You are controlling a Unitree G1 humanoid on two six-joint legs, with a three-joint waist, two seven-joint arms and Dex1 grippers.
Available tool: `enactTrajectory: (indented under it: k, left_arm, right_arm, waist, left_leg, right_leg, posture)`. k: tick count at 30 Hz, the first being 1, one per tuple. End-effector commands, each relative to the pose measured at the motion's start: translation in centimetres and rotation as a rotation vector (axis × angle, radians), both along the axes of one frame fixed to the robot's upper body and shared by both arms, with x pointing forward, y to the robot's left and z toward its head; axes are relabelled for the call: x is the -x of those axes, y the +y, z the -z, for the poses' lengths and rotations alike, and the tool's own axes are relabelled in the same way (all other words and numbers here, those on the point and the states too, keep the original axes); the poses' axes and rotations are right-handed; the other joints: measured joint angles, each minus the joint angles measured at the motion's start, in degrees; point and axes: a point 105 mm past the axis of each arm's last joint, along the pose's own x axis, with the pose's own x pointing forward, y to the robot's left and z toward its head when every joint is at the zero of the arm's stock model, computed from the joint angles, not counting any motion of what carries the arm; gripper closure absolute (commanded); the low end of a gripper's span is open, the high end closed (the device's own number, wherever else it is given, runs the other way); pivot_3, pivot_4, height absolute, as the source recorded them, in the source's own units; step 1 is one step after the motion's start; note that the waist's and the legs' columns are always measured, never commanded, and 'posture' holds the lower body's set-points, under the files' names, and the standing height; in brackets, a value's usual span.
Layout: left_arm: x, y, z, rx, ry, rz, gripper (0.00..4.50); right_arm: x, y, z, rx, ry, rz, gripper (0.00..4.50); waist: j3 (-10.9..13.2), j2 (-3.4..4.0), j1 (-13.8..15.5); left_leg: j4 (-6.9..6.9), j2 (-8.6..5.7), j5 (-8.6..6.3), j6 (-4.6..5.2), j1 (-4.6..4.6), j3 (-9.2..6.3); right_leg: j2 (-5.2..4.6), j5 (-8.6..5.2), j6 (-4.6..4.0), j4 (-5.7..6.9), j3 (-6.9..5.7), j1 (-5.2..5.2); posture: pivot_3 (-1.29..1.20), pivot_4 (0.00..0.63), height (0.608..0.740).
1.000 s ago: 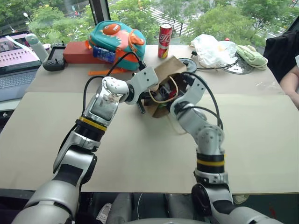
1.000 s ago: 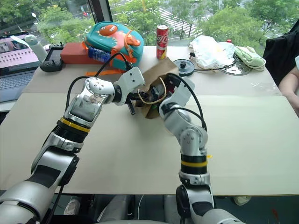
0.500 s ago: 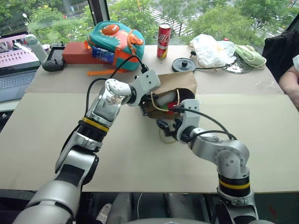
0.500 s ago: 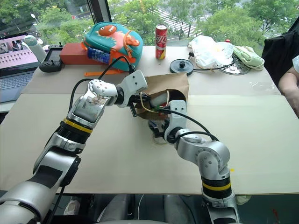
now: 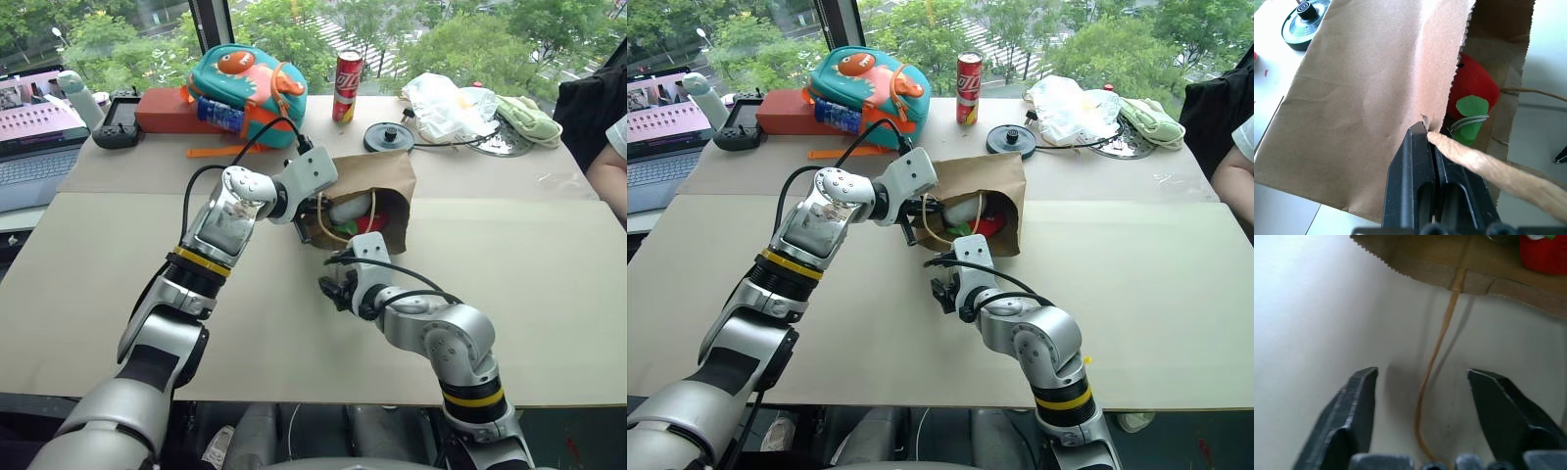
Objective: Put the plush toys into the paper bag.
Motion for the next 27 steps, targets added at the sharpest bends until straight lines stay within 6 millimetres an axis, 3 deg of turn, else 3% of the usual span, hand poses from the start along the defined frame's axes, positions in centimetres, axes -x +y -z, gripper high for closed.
enactTrajectory:
  k: [1, 6, 14, 20, 27]
  left_arm:
    - [0.0, -0.3, -1.5, 0.019, -0.046, 0.01, 4.5]
    - [-0.1, -0.3, -1.5, 0.023, -0.048, 0.005, 4.5]
    - [-0.1, -0.3, -1.4, 0.031, -0.043, -0.002, 4.5]
    - [0.0, -0.4, -1.4, 0.053, -0.014, -0.005, 4.5]
    - [1.8, -1.1, -4.2, 0.235, 0.213, 0.042, 4.5]
  right_arm:
    - [0.5, 0.5, 0.2, -0.01, 0.008, -0.033, 2.81]
    - [0.5, 0.4, 0.4, -0.011, 0.011, -0.034, 4.4]
    - [0.4, 0.3, -0.1, -0.016, -0.007, -0.029, 4.4]
    - [0.2, -1.5, -4.4, -0.028, -0.153, -0.066, 4.4]
    - [2.6, -5.4, -13.6, 0.088, -0.415, -0.294, 4.4]
  waist:
    - [0.0, 0.0, -0.04]
    - [0.0, 0.0, -0.24]
    - [0.0, 0.0, -0.24]
    - [0.0, 0.0, -0.03]
    - [0.03, -0.01, 0.6]
  left_leg:
    - [0.0, 0.0, 0.0, 0.0, 0.0, 0.0]
    - [-0.01, 0.01, 0.0, 0.0, 0.02, 0.0]
    - [-0.01, 0.01, 0.0, 0.0, 0.02, -0.01]
    - [0.01, -0.01, 0.0, 0.0, -0.01, -0.01]
    - [0.02, -0.03, 0.0, 0.0, -0.05, -0.03]
  right_leg:
    - [0.0, 0.0, 0.0, 0.0, 0.01, 0.0]
    - [0.01, 0.0, 0.0, 0.01, 0.0, 0.0]
    - [0.01, 0.0, 0.0, 0.01, 0.0, 0.0]
    - [0.0, 0.0, 0.0, 0.01, 0.0, 0.0]
    - [-0.03, 0.0, 0.0, -0.06, -0.04, 0.02]
  posture:
    - [0.0, 0.15, 0.739]
    - [0.0, 0.15, 0.739]
    - [0.0, 0.15, 0.739]
    - [0.0, 0.15, 0.739]
    - [0.0, 0.15, 0.739]
